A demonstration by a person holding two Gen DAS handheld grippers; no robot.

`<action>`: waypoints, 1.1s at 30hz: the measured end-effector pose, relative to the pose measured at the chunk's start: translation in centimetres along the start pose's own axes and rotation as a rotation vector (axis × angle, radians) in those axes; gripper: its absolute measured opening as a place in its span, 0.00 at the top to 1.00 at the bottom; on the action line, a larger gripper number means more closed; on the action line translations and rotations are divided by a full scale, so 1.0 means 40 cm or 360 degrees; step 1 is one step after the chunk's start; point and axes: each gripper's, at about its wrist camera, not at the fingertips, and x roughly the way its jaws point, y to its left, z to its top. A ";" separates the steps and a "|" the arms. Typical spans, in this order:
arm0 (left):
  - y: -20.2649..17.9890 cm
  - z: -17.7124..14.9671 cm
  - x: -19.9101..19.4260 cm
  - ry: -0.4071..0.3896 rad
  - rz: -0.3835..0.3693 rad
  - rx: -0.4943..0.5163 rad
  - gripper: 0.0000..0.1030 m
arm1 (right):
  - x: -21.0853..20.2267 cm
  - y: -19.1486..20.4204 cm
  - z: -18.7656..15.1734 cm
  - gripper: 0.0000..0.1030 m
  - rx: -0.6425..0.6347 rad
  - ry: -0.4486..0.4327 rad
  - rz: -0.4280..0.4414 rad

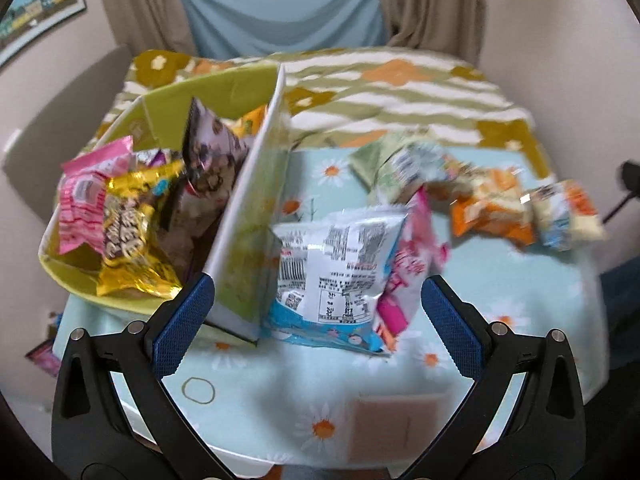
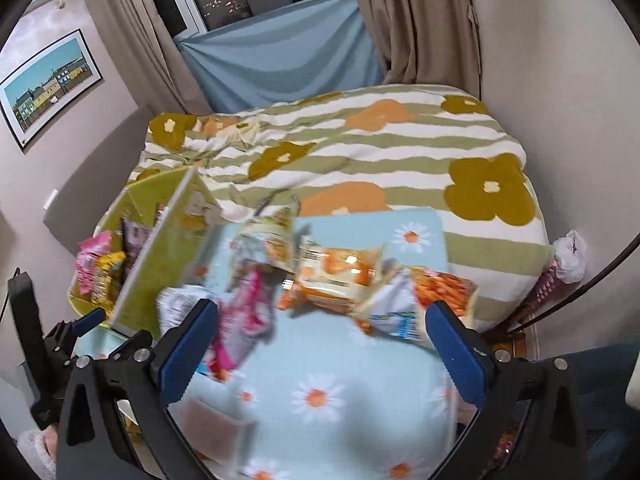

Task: Organize snacks
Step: 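Grasp the white printed bag with the left gripper while the right gripper grasps the cheese stick bag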

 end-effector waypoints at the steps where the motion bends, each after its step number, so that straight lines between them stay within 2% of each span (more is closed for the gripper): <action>1: -0.010 -0.004 0.017 0.0015 0.0022 0.0003 0.02 | 0.011 -0.021 -0.003 0.00 -0.0005 0.0012 0.0000; 8: -0.071 -0.032 0.132 0.0108 0.0225 0.0086 0.04 | 0.088 -0.125 -0.021 0.00 -0.0012 0.0076 0.0021; 14: -0.077 -0.021 0.187 0.0142 0.0334 0.0112 0.05 | 0.141 -0.170 -0.032 0.00 -0.0027 0.0116 0.0049; 15: -0.079 -0.020 0.190 0.0140 0.0326 0.0121 0.05 | 0.149 -0.173 -0.033 0.00 -0.0038 0.0125 0.0048; 18: -0.083 -0.017 0.208 0.0181 0.0313 0.0128 0.14 | 0.178 -0.183 -0.031 0.00 -0.0080 0.0153 0.0034; 25: -0.082 -0.013 0.228 0.0212 0.0306 0.0133 0.16 | 0.231 -0.207 -0.015 0.00 -0.0226 0.0190 0.0019; 33: -0.074 -0.013 0.236 0.0243 0.0255 0.0121 0.21 | 0.264 -0.192 -0.008 0.00 -0.0557 0.0256 0.0039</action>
